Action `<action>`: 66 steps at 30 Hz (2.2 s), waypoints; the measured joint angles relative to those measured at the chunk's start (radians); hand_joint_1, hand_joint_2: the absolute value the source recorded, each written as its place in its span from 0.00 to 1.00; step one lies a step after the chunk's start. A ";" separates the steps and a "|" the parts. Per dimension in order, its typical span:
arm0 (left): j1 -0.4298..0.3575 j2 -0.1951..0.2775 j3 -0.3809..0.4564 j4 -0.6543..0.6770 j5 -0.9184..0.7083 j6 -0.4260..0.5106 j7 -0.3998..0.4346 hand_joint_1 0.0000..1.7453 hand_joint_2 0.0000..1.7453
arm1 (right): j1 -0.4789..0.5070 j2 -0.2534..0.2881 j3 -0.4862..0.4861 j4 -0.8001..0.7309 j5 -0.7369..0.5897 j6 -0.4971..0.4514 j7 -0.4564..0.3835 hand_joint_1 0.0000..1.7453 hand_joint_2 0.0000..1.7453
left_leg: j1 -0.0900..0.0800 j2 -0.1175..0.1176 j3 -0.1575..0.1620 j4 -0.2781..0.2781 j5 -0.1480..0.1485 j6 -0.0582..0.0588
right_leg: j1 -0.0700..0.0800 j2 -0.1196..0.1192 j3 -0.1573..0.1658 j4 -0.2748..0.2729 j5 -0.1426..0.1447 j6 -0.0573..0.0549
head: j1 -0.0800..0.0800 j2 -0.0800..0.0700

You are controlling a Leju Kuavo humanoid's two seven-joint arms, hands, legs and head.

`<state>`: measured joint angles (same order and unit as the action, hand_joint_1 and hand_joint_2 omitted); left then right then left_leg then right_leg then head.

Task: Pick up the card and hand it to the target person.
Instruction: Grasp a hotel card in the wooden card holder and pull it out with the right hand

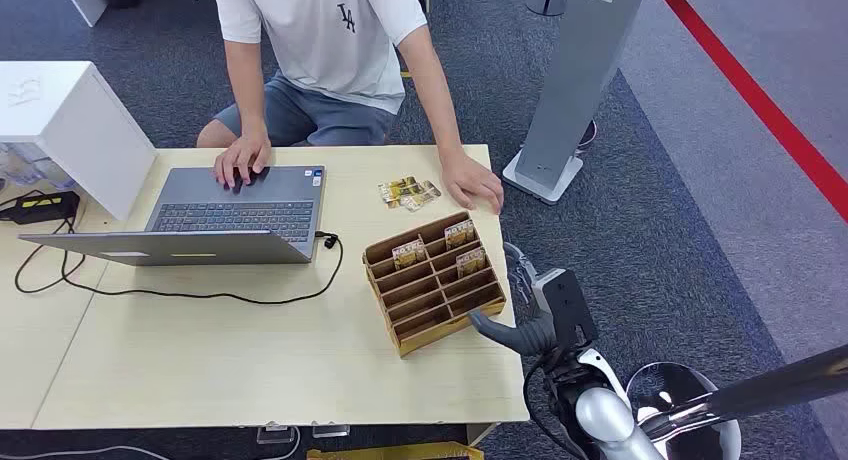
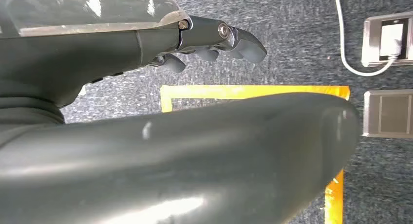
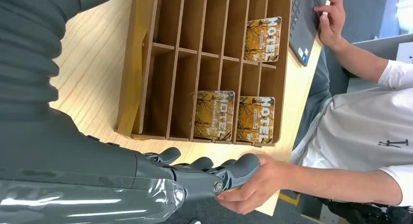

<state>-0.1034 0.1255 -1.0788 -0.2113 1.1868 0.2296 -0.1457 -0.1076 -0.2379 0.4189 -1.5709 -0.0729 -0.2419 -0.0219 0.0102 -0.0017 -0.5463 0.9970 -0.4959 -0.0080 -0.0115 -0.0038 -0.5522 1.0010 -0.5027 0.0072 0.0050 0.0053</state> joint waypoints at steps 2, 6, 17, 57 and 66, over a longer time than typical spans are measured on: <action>0.000 0.000 0.000 0.000 0.001 -0.001 0.000 0.00 0.00 | 0.000 0.000 0.000 0.000 0.000 0.000 0.000 0.00 1.00 | 0.000 0.000 0.000 0.000 0.000 0.000 | 0.000 0.000 0.000 0.000 0.000 0.000 | 0.000 0.000; 0.000 0.000 0.000 0.000 0.003 -0.008 0.002 0.00 0.00 | -0.001 0.000 0.000 0.000 0.002 0.000 0.001 0.00 1.00 | 0.000 0.000 0.000 0.000 0.000 0.000 | 0.000 0.000 0.000 0.000 0.000 0.000 | 0.000 0.000; 0.000 0.000 0.000 0.000 0.000 -0.017 -0.011 0.00 0.00 | -0.088 -0.011 0.013 -0.013 0.566 -0.062 0.249 0.48 1.00 | 0.000 0.000 0.000 0.000 0.000 0.000 | 0.000 0.000 0.000 0.000 0.000 0.000 | 0.000 0.000; -0.021 0.000 -0.004 0.000 0.026 -0.022 -0.023 0.00 0.00 | -0.435 -0.024 0.335 0.162 1.112 0.186 0.448 0.12 1.00 | 0.000 0.000 -0.001 0.000 0.000 0.000 | 0.000 -0.001 0.000 0.001 0.000 0.000 | 0.000 0.000; -0.021 0.001 -0.004 0.000 0.024 -0.018 -0.024 0.00 0.00 | -0.449 -0.024 0.358 0.216 1.109 0.170 0.453 0.22 1.00 | 0.000 0.000 -0.001 0.000 0.000 0.000 | 0.000 -0.001 0.000 0.001 0.000 0.000 | -0.001 0.000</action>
<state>-0.1245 0.1263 -1.0830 -0.2113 1.2108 0.2120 -0.1694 -0.5562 -0.2621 0.7773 -1.3548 1.0357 -0.0719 0.4315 0.0103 -0.0020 -0.5469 0.9970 -0.4956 -0.0080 -0.0115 -0.0044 -0.5521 1.0017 -0.5026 0.0071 0.0042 0.0053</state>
